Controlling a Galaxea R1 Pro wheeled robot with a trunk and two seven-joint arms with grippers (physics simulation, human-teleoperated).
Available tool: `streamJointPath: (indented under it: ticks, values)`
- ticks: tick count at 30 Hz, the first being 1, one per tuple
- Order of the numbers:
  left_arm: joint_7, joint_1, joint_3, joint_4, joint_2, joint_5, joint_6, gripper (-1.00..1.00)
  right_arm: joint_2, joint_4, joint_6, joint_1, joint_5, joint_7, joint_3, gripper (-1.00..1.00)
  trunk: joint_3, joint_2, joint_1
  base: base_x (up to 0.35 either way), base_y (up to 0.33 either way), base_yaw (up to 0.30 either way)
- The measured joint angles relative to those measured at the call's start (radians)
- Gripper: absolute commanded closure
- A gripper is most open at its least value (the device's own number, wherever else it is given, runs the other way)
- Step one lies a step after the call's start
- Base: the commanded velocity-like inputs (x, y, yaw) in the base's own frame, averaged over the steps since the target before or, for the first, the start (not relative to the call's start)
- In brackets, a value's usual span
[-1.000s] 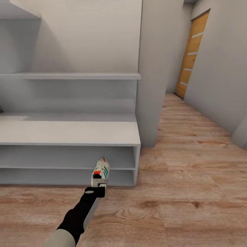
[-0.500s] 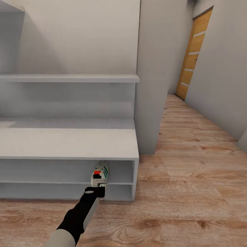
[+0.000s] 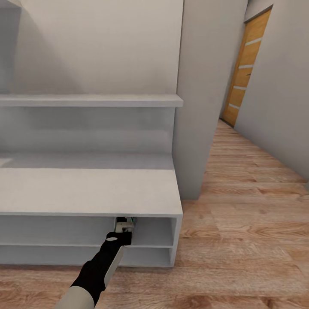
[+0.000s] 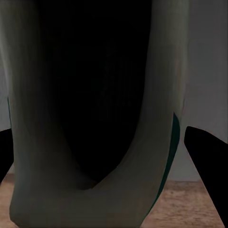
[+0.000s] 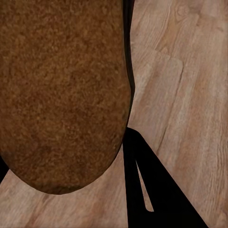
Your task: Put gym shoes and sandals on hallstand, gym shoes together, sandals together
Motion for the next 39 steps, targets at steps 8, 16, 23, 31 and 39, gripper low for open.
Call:
streamJointPath:
  ticks: [8,16,23,31,39]
  values:
    - [0.001,0.000,0.001,0.000,0.000,-0.003,0.001,1.00,0.000,0.000,0.000,0.000,0.000,0.000,0.000,1.00,0.000,0.000,0.000,0.121,0.001,0.000]
    - [0.001,0.000,0.001,0.000,0.000,-0.002,0.000,1.00,0.000,0.000,0.000,0.000,0.000,0.000,0.000,1.00,0.000,0.000,0.000,0.043,0.000,0.000]
    - [0.002,0.000,0.001,0.000,0.000,-0.002,0.000,1.00,0.000,0.000,0.000,0.000,0.000,0.000,0.000,1.00,0.000,0.000,0.000,0.002,0.000,0.000]
    - [0.002,0.000,0.002,0.020,0.001,-0.003,0.004,-1.00,0.000,0.000,0.000,0.000,0.000,0.000,0.000,1.00,0.000,0.000,0.000,0.000,0.000,0.000]
    - [0.002,0.000,0.002,0.019,0.002,-0.003,0.002,-1.00,0.000,0.000,0.000,0.000,0.000,-0.001,0.000,1.00,0.000,0.000,0.000,0.000,0.000,0.000]
